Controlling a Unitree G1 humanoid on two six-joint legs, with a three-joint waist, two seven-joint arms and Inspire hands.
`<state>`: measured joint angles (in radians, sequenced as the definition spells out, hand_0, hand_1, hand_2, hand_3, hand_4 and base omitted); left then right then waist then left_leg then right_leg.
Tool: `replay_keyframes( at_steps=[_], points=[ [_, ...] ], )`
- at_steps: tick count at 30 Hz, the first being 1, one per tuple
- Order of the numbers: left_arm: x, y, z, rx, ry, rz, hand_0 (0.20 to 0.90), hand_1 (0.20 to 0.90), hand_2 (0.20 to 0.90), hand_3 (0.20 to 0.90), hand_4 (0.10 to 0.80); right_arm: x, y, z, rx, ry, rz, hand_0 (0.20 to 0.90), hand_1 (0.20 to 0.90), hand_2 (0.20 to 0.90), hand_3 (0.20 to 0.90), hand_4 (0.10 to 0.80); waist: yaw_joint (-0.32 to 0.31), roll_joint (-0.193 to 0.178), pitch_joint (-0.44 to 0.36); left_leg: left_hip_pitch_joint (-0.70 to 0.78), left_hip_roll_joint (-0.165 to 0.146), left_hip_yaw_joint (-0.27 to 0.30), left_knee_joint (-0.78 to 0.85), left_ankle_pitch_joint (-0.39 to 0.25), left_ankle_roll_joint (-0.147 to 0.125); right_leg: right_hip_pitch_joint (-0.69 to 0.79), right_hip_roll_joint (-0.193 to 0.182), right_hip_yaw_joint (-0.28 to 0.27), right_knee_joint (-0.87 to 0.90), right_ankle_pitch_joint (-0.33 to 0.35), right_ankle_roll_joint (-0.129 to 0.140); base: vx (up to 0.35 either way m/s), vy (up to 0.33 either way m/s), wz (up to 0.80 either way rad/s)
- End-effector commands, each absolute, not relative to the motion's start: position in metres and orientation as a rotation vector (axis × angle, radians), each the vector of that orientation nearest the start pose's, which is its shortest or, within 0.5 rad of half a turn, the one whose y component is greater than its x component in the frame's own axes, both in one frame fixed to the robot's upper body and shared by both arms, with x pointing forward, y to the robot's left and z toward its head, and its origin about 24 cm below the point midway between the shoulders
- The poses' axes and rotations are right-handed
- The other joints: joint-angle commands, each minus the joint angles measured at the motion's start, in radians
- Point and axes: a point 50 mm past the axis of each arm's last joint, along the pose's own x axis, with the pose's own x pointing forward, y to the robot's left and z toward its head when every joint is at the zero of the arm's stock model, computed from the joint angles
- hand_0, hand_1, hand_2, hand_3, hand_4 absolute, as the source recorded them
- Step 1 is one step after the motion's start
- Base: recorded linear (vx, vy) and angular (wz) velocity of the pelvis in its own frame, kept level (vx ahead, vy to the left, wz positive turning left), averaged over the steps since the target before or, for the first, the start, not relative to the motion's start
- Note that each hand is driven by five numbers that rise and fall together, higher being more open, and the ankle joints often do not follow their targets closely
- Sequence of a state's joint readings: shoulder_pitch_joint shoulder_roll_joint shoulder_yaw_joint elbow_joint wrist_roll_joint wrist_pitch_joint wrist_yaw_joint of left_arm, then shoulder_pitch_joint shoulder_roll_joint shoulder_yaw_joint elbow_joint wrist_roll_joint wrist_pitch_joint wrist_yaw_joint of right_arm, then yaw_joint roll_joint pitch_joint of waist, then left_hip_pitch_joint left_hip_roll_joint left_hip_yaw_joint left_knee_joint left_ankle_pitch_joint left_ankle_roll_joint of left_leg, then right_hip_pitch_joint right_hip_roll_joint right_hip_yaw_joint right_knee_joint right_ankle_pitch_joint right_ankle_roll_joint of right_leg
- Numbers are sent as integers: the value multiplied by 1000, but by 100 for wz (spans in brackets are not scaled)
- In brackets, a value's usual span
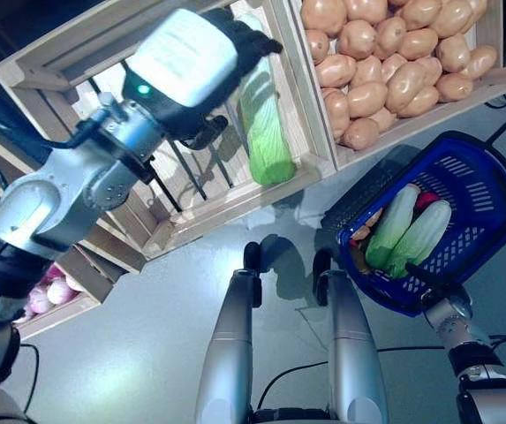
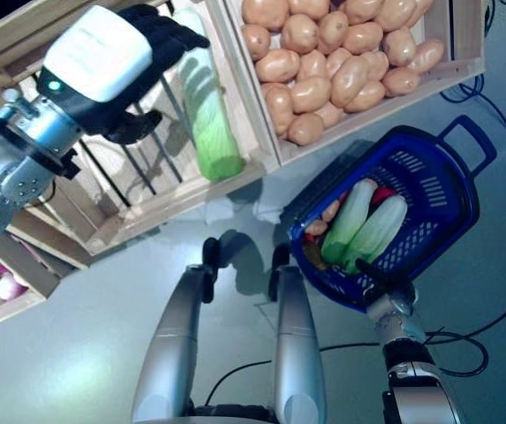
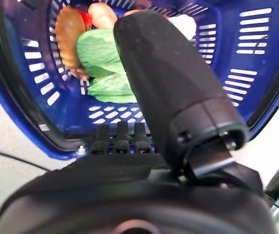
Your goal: Put vegetables into the basket
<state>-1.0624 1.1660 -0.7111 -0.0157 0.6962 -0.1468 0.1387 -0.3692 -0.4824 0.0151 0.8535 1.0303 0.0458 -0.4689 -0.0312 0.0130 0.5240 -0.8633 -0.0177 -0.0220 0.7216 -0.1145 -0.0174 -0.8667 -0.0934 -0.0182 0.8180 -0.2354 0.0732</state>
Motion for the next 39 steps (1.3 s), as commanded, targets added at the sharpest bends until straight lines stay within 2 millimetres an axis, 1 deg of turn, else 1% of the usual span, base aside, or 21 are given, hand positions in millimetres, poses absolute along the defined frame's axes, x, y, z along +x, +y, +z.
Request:
replay_keyframes(
  at_steps=[1,3,4,5,8,10,15,20,24,28,31,33,37,39],
  points=[
    [291,151,353,2003,-1226,139,900,900,900,900,800,260,-344,-4,453,395,-914,900,900,900,900,800,-14,36,-4,59,-3,94,-46,-43,53,56,18,-52,-98,132,-43,6,32,-3],
    [295,147,348,2104,-1224,89,900,900,900,900,800,261,-348,0,439,390,-913,900,900,900,900,800,-19,35,-4,57,-1,97,-42,-45,51,52,17,-49,-97,137,-41,5,34,-4],
    [296,146,347,2126,-1228,86,900,900,900,900,800,262,-349,0,437,388,-913,900,900,900,900,800,-19,34,-4,56,-1,97,-43,-44,51,51,16,-49,-97,138,-41,2,29,-4],
    [299,145,344,2194,-1238,87,900,900,900,900,800,263,-351,3,436,384,-914,900,900,900,900,800,-21,34,-4,55,2,101,-40,-44,51,50,15,-50,-95,139,-41,1,29,-3],
    [304,144,340,2266,-1198,41,900,900,900,900,800,265,-357,7,413,365,-908,900,900,900,900,800,-25,35,-4,55,8,106,-35,-46,51,46,12,-50,-87,138,-40,2,37,0],
    [306,144,334,2321,-1158,-23,900,900,900,900,800,266,-360,12,392,355,-898,900,900,900,900,800,-26,35,-4,50,10,108,-31,-44,48,44,10,-48,-89,142,-40,3,43,0],
    [308,144,329,2348,-1153,-50,900,900,900,900,800,266,-365,15,389,345,-889,900,900,900,900,800,-27,36,-4,42,15,111,-25,-45,51,36,6,-47,-86,144,-40,0,0,0],
    [316,149,324,2393,-1046,-98,900,900,900,900,800,271,-363,18,372,334,-890,900,900,900,900,800,-24,36,-4,36,15,110,-18,-49,53,28,2,-47,-83,145,-40,0,0,0],
    [316,151,317,2400,-1017,-136,900,900,900,900,800,270,-364,19,387,329,-901,900,900,900,900,800,-21,39,-4,34,14,109,-21,-47,52,27,0,-48,-84,147,-38,0,0,0],
    [315,152,314,2401,-1053,-136,900,900,900,900,800,271,-363,20,381,326,-895,900,900,900,900,800,-21,41,-4,33,13,110,-20,-48,53,26,-1,-48,-81,146,-38,0,0,0],
    [314,150,318,2373,-1119,-87,900,900,900,900,800,272,-363,21,383,323,-891,900,900,900,900,800,-21,42,-4,29,14,111,-16,-50,55,20,-3,-47,-75,145,-39,0,0,0],
    [314,150,319,2381,-1130,-76,900,900,900,900,800,273,-362,21,381,325,-890,900,900,900,900,800,-21,41,-4,27,13,110,-13,-51,56,18,-3,-47,-72,145,-39,0,0,0],
    [323,156,313,2422,-1114,-97,900,900,900,900,800,279,-361,27,374,318,-879,900,900,900,900,800,-25,37,-4,14,16,113,1,-55,57,4,-2,-45,-61,145,-39,0,0,0],
    [325,157,312,2425,-1151,-66,900,900,900,900,800,280,-359,28,372,320,-870,900,900,900,900,800,-29,34,-4,11,18,115,3,-56,57,0,-1,-44,-58,145,-39,-2,4,-2]
  ],
)
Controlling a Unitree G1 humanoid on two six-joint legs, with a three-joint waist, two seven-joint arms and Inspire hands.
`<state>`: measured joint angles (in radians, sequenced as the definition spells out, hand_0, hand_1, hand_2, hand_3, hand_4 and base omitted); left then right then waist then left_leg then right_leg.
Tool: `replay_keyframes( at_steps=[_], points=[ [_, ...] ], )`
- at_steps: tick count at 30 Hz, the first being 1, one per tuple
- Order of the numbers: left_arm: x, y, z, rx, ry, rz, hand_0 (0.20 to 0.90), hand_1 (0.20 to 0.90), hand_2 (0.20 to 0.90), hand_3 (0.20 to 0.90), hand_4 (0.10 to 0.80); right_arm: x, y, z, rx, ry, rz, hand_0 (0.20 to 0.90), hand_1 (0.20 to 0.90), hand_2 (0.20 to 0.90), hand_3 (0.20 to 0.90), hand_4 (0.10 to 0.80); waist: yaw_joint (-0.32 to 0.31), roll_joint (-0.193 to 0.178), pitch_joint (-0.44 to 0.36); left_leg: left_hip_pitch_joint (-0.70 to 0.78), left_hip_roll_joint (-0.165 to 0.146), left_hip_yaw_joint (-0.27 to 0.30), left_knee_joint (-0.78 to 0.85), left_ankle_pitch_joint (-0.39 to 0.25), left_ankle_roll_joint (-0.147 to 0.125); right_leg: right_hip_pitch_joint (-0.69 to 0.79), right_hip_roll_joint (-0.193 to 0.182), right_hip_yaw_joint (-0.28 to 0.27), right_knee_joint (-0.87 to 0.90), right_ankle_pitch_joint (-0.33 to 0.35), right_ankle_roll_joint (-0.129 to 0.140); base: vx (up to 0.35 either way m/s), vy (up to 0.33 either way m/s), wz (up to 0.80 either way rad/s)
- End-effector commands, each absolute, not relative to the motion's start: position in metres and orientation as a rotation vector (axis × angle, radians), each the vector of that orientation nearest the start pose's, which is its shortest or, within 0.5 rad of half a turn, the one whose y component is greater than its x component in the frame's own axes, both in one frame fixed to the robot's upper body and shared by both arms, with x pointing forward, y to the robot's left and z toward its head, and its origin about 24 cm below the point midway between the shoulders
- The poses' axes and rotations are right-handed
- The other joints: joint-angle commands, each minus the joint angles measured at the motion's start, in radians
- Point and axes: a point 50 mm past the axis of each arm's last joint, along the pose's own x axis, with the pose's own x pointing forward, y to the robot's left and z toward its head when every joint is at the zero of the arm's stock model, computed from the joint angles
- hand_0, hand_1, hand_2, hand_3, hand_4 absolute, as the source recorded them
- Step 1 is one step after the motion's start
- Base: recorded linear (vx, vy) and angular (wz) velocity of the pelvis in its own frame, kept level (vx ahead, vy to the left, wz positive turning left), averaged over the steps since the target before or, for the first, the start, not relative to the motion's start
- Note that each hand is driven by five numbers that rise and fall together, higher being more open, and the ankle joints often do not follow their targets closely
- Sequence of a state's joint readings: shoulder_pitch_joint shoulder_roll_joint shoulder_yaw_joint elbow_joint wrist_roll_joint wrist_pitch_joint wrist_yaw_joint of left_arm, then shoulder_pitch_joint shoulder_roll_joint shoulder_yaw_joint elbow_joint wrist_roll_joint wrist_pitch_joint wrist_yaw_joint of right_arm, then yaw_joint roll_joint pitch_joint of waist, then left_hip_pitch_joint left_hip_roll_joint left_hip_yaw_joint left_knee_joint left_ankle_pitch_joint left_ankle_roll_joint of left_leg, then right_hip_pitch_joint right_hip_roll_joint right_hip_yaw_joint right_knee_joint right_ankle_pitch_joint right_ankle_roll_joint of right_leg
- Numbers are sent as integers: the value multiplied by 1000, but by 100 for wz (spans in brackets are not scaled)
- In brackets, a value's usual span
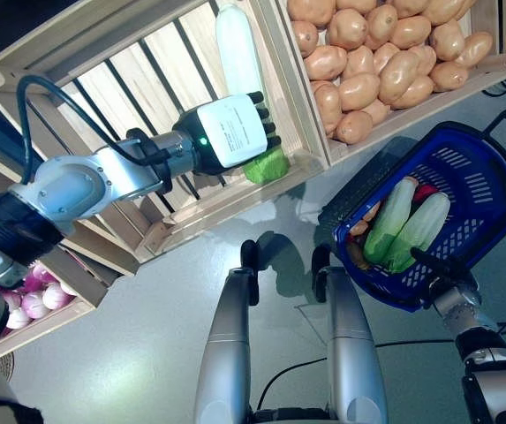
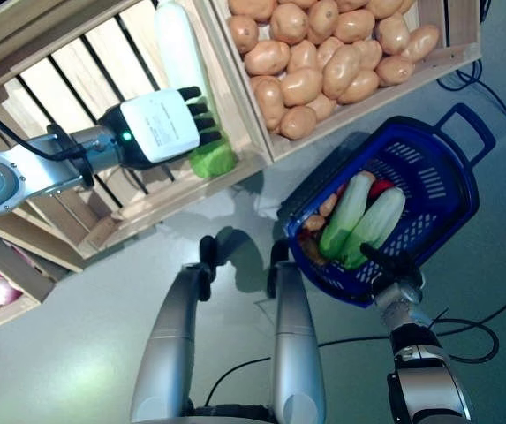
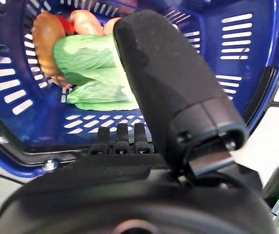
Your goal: Put vegetables into the basket
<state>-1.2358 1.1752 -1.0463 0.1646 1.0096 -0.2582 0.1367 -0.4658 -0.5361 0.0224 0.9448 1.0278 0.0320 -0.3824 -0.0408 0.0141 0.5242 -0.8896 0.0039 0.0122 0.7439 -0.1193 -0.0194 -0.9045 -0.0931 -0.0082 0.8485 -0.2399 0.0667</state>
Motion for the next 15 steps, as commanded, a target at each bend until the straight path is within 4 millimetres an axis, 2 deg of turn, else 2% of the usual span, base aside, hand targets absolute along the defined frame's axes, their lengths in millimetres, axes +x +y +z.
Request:
replay_keyframes(
  at_steps=[1,5,10,13,15],
  points=[
    [326,156,311,2421,-1168,-55,900,900,900,900,800,281,-358,28,373,320,-867,900,900,900,900,800,-20,32,-4,36,-2,82,-19,-51,60,36,-1,-53,-88,149,-32,-3,8,-3],
    [333,155,308,2395,-1242,-24,900,900,900,900,800,288,-354,32,375,319,-852,900,900,900,900,800,-25,25,-4,36,0,85,-15,-54,61,34,3,-49,-85,151,-33,4,8,-4],
    [350,170,298,2403,-1192,44,900,900,900,900,800,297,-349,39,376,316,-849,900,900,900,900,800,-34,16,-4,26,6,88,2,-54,60,22,12,-41,-67,151,-34,18,23,-8],
    [353,174,295,2400,-1180,68,900,900,900,900,800,298,-348,41,369,317,-843,900,900,900,900,800,-36,16,-4,22,7,89,6,-54,58,18,15,-38,-62,150,-34,18,28,-11],
    [357,181,294,2390,-1156,157,900,900,900,900,800,300,-346,42,363,320,-833,900,900,900,900,800,-40,16,-4,22,6,89,2,-52,57,16,19,-33,-62,151,-34,21,32,-3]
  ],
)
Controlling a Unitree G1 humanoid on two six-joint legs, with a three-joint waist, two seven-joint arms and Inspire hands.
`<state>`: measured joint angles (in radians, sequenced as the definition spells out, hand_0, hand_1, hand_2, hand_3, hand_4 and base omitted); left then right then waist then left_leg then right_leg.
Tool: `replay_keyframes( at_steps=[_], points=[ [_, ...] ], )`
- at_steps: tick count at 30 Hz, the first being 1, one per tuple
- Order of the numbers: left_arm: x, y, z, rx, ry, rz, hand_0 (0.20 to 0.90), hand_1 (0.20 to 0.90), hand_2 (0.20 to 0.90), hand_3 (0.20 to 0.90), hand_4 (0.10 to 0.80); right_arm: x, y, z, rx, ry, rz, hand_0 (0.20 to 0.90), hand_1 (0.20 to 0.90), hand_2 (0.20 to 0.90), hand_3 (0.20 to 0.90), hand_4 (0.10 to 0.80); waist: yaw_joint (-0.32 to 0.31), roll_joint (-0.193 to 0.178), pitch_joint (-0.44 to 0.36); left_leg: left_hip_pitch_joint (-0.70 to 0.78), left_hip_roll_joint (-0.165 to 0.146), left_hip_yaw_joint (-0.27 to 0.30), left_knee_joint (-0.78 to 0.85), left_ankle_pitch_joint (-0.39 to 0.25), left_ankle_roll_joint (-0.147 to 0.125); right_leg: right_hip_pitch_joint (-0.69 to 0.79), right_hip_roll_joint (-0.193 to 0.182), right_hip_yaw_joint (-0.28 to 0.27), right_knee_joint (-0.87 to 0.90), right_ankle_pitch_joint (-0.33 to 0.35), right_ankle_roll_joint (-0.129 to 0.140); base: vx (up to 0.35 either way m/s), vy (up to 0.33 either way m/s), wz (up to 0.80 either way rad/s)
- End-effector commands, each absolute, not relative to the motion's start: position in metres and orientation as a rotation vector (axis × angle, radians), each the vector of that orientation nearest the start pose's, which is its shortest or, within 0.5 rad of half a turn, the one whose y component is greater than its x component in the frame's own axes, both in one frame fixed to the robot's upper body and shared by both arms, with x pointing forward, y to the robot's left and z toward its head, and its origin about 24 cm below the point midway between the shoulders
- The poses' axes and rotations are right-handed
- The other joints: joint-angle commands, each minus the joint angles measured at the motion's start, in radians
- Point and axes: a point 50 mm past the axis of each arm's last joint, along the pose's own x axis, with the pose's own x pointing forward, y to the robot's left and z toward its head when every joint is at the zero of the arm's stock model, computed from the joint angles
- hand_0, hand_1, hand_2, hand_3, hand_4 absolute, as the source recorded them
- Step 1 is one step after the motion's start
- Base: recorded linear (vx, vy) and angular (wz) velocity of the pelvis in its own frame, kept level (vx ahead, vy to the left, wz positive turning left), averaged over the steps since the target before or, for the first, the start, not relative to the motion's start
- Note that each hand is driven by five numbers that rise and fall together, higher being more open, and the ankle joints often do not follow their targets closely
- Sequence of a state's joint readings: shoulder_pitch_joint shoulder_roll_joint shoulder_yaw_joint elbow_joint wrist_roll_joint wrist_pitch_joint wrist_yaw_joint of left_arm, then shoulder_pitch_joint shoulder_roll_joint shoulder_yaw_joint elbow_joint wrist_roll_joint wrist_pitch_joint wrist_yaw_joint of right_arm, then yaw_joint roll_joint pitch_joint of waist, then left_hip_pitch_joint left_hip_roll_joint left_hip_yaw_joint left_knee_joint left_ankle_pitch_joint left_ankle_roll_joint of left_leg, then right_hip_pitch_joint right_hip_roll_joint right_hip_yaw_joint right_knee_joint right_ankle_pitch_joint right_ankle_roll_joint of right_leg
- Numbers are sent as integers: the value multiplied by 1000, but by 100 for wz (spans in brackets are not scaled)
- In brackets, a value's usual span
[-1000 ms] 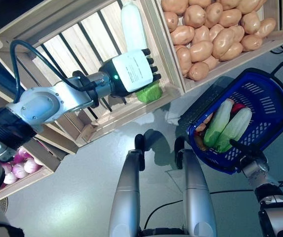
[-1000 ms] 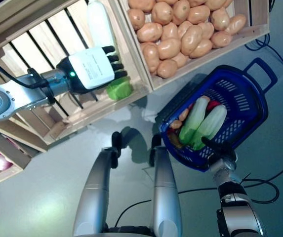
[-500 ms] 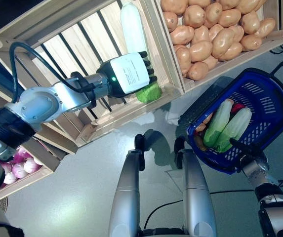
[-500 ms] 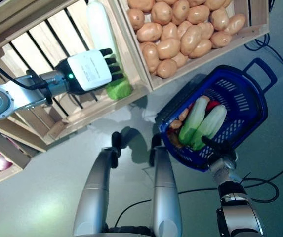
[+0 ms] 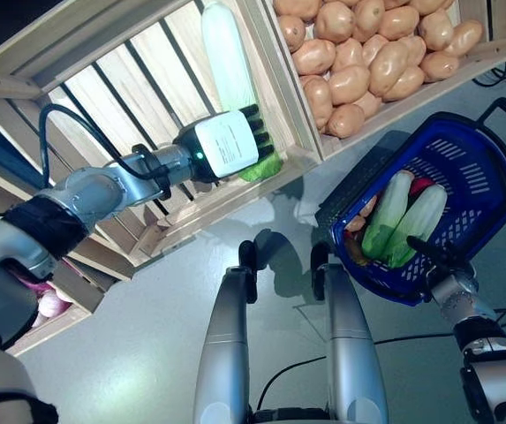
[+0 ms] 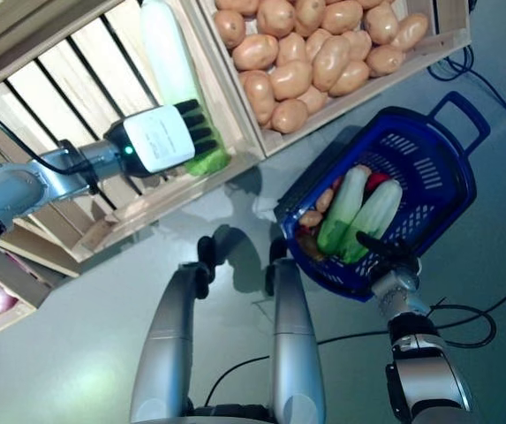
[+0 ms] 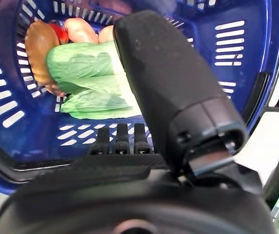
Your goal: Put vegetables into the basket
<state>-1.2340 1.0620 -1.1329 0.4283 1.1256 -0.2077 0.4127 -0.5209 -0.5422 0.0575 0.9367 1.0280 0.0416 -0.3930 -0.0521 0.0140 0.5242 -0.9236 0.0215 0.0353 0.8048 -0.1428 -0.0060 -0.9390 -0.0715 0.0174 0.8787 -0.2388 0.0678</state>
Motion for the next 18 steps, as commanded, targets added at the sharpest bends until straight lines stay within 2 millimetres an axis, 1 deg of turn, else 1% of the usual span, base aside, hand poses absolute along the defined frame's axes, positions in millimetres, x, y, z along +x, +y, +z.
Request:
replay_keyframes(
  at_steps=[1,3,6,9,13,14,18],
  points=[
    [358,184,293,-3263,1565,-242,900,900,900,900,800,300,-345,42,361,323,-828,900,900,900,900,800,-30,14,-4,56,-13,66,-59,-29,44,50,-1,-57,-94,150,-35,0,0,0],
    [363,189,289,-3281,1541,-286,900,900,900,900,800,302,-342,42,358,324,-819,900,900,900,900,800,-33,11,-4,60,-12,68,-66,-29,45,51,2,-55,-99,150,-35,0,0,0],
    [367,194,281,-3311,1503,-296,900,900,900,900,800,305,-339,44,357,321,-816,900,900,900,900,800,-34,9,-4,58,-10,69,-67,-29,44,49,4,-53,-98,148,-36,3,14,-2],
    [373,201,270,-3355,1428,-322,900,900,900,900,800,309,-335,48,350,317,-809,900,900,900,900,800,-38,5,-4,52,-11,68,-62,-30,42,42,8,-50,-93,146,-37,9,14,-3],
    [376,207,269,-3412,1385,-416,900,900,900,900,800,311,-333,49,350,315,-805,900,900,900,900,800,-39,3,-4,46,-12,67,-60,-31,42,37,11,-46,-95,147,-37,5,7,-5],
    [379,211,268,-3446,1313,-431,900,900,900,900,800,313,-331,50,350,316,-799,900,900,900,900,800,-41,2,-4,48,-12,67,-66,-29,41,40,13,-46,-101,148,-36,11,10,-4],
    [383,213,263,-3486,1241,-430,900,900,900,900,800,316,-327,53,348,311,-793,900,900,900,900,800,-45,1,-4,52,-14,68,-77,-27,40,41,17,-43,-111,148,-36,3,3,-1]
  ],
)
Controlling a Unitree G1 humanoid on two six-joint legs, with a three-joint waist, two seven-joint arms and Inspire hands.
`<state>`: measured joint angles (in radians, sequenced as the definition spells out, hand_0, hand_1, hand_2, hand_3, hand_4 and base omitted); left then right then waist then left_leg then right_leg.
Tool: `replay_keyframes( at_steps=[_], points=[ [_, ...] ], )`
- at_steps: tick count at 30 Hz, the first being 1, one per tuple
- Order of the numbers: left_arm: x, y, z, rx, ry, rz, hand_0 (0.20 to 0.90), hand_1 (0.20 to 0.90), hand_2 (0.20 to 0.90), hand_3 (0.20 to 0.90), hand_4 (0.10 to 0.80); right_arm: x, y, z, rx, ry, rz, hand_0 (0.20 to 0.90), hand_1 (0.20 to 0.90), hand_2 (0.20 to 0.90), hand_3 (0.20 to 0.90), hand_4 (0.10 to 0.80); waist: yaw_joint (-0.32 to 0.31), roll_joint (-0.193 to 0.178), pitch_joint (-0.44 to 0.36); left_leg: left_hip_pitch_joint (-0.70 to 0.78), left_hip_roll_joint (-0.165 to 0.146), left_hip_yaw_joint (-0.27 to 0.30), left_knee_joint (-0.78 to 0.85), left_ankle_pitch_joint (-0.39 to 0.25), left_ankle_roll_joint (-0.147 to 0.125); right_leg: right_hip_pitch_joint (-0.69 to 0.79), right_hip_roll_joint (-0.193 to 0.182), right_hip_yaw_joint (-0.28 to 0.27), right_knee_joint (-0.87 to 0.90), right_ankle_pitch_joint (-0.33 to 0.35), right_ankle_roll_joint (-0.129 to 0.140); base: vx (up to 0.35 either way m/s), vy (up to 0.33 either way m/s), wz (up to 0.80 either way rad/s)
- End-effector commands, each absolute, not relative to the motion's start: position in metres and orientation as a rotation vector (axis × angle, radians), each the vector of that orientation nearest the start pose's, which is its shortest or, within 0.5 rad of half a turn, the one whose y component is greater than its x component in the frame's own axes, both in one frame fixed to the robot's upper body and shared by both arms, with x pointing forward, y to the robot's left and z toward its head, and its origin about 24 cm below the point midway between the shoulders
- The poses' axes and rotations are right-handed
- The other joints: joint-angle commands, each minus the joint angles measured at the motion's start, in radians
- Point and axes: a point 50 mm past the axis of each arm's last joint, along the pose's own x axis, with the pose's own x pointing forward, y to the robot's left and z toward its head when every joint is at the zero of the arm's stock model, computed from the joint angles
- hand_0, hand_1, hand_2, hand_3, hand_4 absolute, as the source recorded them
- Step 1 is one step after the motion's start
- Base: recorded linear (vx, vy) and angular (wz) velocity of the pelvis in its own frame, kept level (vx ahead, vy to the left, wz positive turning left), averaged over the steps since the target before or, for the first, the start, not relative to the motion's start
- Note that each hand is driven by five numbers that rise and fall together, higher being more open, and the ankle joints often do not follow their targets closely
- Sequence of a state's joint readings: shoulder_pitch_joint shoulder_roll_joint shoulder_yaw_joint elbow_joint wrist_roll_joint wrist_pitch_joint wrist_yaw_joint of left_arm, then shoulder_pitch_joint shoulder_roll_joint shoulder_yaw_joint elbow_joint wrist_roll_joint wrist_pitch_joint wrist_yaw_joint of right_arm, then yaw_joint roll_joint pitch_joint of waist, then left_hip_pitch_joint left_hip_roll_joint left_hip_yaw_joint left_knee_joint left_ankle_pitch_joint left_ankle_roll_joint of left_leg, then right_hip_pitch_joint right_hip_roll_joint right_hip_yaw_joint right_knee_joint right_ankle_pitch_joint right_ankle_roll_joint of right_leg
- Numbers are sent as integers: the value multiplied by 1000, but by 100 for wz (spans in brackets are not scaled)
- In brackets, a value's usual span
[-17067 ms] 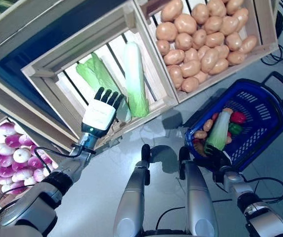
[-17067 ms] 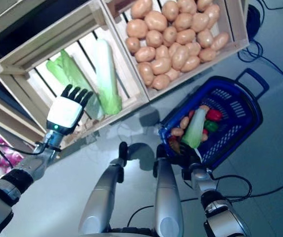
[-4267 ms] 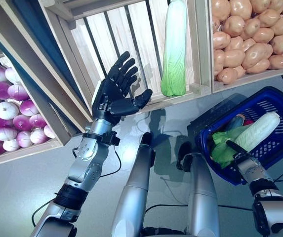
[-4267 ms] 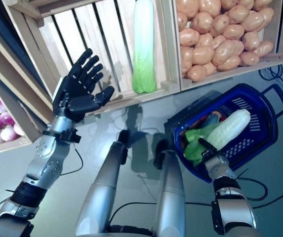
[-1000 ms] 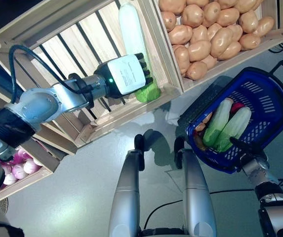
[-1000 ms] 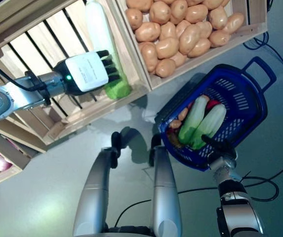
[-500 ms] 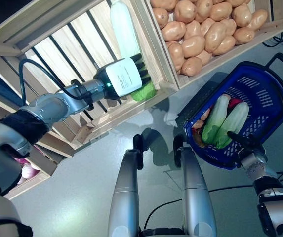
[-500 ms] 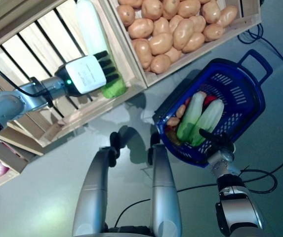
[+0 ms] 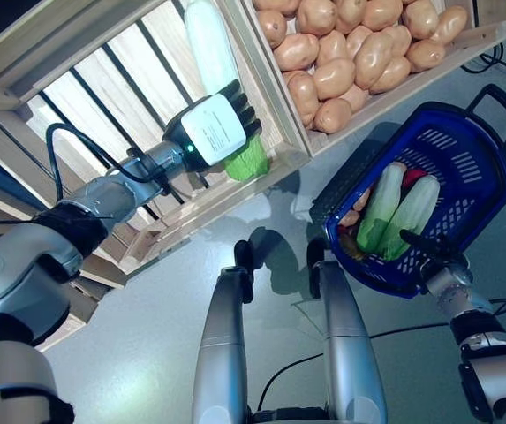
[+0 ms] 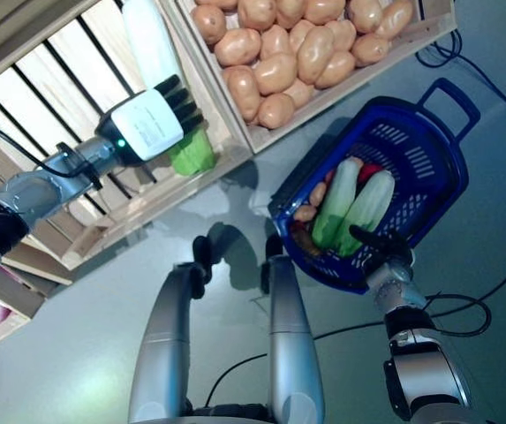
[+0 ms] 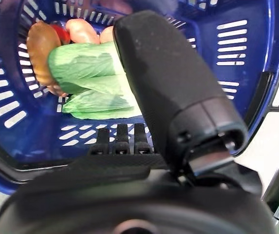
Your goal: Put vegetables into the basket
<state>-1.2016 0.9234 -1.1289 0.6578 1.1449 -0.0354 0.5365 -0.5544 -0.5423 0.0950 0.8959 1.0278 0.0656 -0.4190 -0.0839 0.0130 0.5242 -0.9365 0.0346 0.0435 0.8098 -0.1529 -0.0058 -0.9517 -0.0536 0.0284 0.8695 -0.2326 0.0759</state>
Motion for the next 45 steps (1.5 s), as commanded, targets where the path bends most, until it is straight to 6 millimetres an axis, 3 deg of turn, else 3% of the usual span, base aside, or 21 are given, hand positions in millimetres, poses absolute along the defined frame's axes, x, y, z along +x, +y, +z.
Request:
replay_keyframes(
  at_steps=[1,5,16,17,18,19,20,21,22,31,33,39,45],
  points=[
    [384,214,262,2389,-838,297,900,900,900,900,800,317,-327,53,348,311,-792,900,900,900,900,800,-14,2,-4,64,-27,60,-81,-17,39,53,0,-54,-102,141,-45,4,18,-3],
    [388,211,251,2386,-768,190,900,900,900,900,800,319,-324,54,348,311,-784,900,900,900,900,800,-17,-1,-4,60,-27,60,-77,-21,38,52,0,-53,-103,140,-45,5,8,-2],
    [396,210,246,2414,-634,146,900,900,900,900,800,320,-324,55,377,308,-778,900,900,900,900,800,-29,-7,-4,51,-24,62,-97,-8,35,42,7,-50,-119,149,-42,-3,6,-3],
    [397,209,243,2435,-620,109,686,686,686,686,657,321,-323,56,378,307,-776,900,900,900,900,800,-30,-6,-4,52,-24,63,-101,-7,35,42,8,-50,-124,150,-42,0,0,0],
    [398,210,241,2426,-590,77,566,566,566,566,577,321,-323,56,379,305,-776,900,900,900,900,800,-30,-6,-4,53,-23,63,-102,-7,36,43,8,-50,-125,150,-42,-16,-12,-3],
    [399,212,239,2412,-530,53,514,514,514,514,543,321,-322,56,391,303,-774,900,900,900,900,800,-31,-5,-4,53,-23,63,-105,-6,35,43,8,-50,-128,150,-42,0,0,0],
    [400,214,238,2421,-470,57,401,401,401,401,467,322,-321,56,420,307,-770,900,900,900,900,800,-31,-4,-4,54,-24,61,-109,-2,33,44,9,-50,-132,153,-41,0,0,0],
    [400,214,237,2421,-463,56,373,373,373,373,449,322,-321,56,424,308,-771,900,900,900,900,800,-31,-4,-4,54,-25,61,-110,-2,33,44,9,-50,-132,153,-41,0,0,0],
    [401,216,234,2420,-391,65,300,300,300,300,400,322,-320,54,440,316,-773,900,900,900,900,800,-30,-4,-4,58,-23,59,-116,1,32,47,10,-49,-134,152,-39,0,0,0],
    [402,218,248,2403,-380,181,300,300,300,300,400,321,-322,52,449,308,-779,900,900,900,900,800,-28,-4,-4,64,-22,51,-147,21,26,60,10,-56,-169,160,-41,-7,-18,0],
    [402,229,247,2224,-257,214,300,300,300,300,400,320,-321,49,499,300,-771,900,900,900,900,800,-25,-7,-4,72,-24,47,-153,24,23,69,12,-59,-174,161,-41,0,0,0],
    [400,250,230,1998,-137,297,300,300,300,300,400,320,-318,47,505,284,-778,900,900,900,900,800,-16,-18,-4,112,-21,44,-179,34,15,112,15,-70,-195,156,-44,-3,6,0],
    [396,261,216,1852,-187,356,300,300,300,300,400,319,-311,44,499,278,-776,900,900,900,900,800,-7,-29,-4,221,-25,33,-276,77,0,224,19,-72,-291,175,-42,-6,18,3]
  ],
)
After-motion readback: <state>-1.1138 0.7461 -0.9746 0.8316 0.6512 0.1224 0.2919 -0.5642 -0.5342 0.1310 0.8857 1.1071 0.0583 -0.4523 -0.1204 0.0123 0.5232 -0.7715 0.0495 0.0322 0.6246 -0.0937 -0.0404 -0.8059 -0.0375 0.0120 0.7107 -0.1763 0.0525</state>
